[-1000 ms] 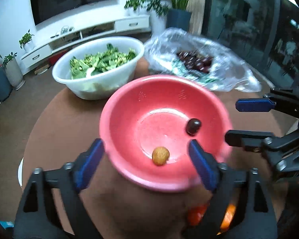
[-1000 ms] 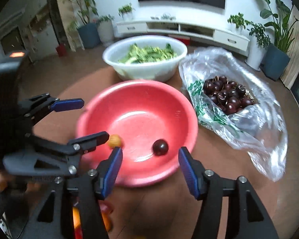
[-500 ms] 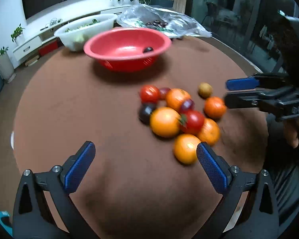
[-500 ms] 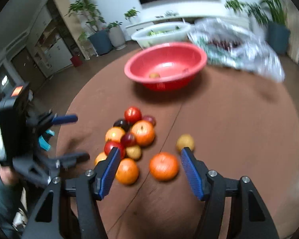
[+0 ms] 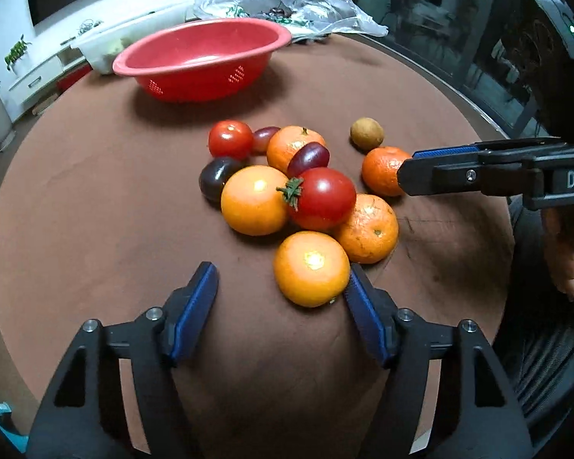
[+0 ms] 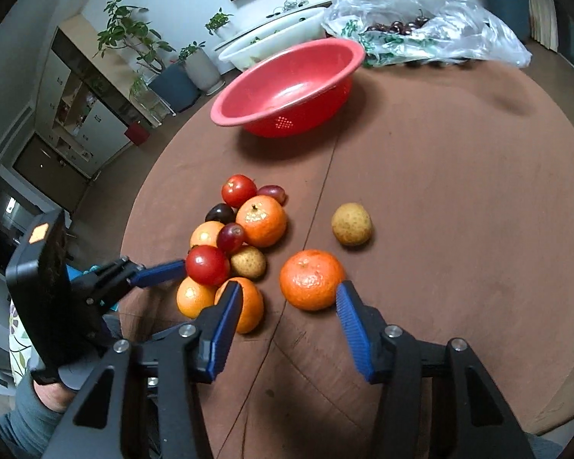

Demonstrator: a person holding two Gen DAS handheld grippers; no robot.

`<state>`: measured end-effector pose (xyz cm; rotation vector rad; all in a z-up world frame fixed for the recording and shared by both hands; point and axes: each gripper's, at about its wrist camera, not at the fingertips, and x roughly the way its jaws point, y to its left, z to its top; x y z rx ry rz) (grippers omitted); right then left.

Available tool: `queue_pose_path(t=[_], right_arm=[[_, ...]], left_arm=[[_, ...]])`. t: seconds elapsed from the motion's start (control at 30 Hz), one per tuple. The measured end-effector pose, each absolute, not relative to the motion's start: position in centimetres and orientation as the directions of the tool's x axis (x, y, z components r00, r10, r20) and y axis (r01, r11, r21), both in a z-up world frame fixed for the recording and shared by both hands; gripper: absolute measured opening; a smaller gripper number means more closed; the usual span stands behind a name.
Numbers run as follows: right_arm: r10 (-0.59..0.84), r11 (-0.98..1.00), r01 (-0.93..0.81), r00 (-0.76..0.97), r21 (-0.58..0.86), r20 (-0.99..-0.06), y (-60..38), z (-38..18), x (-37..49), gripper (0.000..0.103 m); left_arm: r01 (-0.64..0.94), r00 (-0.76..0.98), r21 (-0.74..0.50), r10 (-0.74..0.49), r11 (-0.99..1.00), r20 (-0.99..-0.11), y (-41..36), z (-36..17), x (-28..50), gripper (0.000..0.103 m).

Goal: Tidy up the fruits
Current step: 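Grasp a large orange with the left tool while the right tool grasps a tangerine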

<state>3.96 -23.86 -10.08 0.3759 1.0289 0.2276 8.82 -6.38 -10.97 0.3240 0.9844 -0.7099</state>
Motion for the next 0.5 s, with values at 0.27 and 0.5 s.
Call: queue_pose_path(t=[0.27, 0.5], right_arm=[[0.382, 0.889, 0.027, 0.505, 0.457, -0.774, -25.1, -10.7, 4.2, 0.055], [0.385, 0.881, 0.047, 0.504, 0.47, -0.773, -25.6, -10.8, 4.5, 0.055]], left_arm=[[0.694, 0.325, -0.118, -0.455, 0.71, -0.829, -6.6, -10.5, 8.7, 0.034], [0.672, 0.316, -0.17, -0.487, 0.721, -0.814, -5.3, -10.4, 8.4, 0.034]])
